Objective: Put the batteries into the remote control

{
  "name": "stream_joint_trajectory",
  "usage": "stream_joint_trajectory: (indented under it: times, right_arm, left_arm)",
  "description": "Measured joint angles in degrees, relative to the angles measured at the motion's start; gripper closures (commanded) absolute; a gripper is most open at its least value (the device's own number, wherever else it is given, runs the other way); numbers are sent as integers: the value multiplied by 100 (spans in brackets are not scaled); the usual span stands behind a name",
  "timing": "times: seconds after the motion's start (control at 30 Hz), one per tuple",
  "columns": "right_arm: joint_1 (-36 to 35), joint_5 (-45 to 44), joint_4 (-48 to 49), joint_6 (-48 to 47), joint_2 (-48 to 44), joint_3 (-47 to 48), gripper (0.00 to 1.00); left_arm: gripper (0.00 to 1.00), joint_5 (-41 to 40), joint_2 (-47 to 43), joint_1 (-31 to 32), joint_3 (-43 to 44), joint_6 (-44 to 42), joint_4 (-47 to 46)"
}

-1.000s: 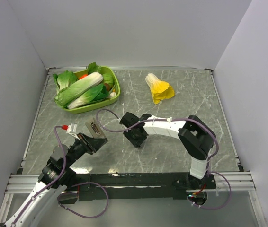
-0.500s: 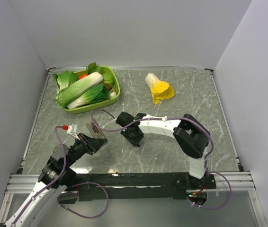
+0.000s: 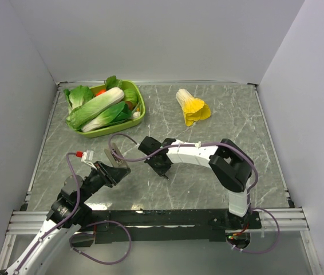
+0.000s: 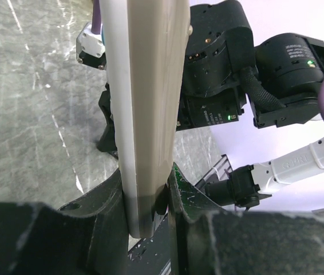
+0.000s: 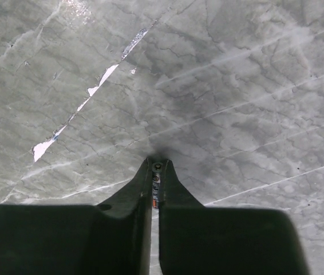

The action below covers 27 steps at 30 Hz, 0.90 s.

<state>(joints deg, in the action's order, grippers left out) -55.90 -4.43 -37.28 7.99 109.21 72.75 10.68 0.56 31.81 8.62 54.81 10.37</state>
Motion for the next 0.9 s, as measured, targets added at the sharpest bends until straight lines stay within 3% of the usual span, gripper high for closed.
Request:
stream_joint_trajectory:
  times: [0.23, 0.43, 0.67, 0.9]
  right_arm:
    - [-4, -114, 278, 7, -568, -533, 100]
    - [-7, -122, 610, 68, -2144, -743, 100]
    - [-229, -214, 1891, 101, -4050, -820, 100]
    - [-726, -57, 3451, -61, -4577, -1292, 100]
  left_arm:
    - [99, 214, 0, 0, -319, 129, -470]
    - [98, 466, 0, 0, -616, 256, -1115]
    - [99, 723, 251, 0, -638, 444, -2157]
    - [98, 929, 992, 0, -640, 748, -3241]
